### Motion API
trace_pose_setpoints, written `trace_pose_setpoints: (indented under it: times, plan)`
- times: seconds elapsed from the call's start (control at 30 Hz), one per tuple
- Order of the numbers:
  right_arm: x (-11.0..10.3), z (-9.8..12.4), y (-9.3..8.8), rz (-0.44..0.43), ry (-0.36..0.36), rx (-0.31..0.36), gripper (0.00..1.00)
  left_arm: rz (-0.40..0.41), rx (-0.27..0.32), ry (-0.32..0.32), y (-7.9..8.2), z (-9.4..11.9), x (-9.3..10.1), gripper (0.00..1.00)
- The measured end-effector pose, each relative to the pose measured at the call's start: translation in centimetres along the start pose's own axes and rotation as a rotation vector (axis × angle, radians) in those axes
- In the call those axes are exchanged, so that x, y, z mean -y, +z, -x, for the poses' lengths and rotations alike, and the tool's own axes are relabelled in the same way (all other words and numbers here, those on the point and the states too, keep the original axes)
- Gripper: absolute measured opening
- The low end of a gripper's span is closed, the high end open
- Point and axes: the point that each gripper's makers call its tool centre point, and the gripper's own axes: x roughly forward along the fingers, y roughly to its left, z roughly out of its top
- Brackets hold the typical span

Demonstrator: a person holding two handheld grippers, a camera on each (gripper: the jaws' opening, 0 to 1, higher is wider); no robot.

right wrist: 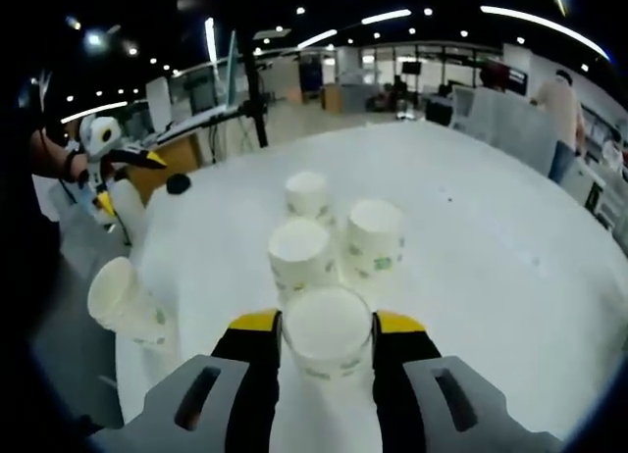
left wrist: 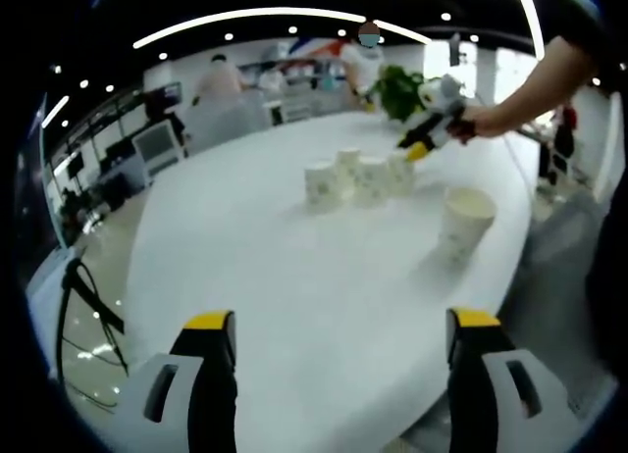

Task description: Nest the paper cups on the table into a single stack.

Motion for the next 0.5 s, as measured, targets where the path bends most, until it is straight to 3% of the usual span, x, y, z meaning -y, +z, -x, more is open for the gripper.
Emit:
trace_pose_setpoints:
  times: [0.5]
  plan:
    - [0.2,1.4,0.3,-0.005,-0.019,0.007,0.33,-0.007,0.003,-0.005,-0.1,0.0,0.2,0.86]
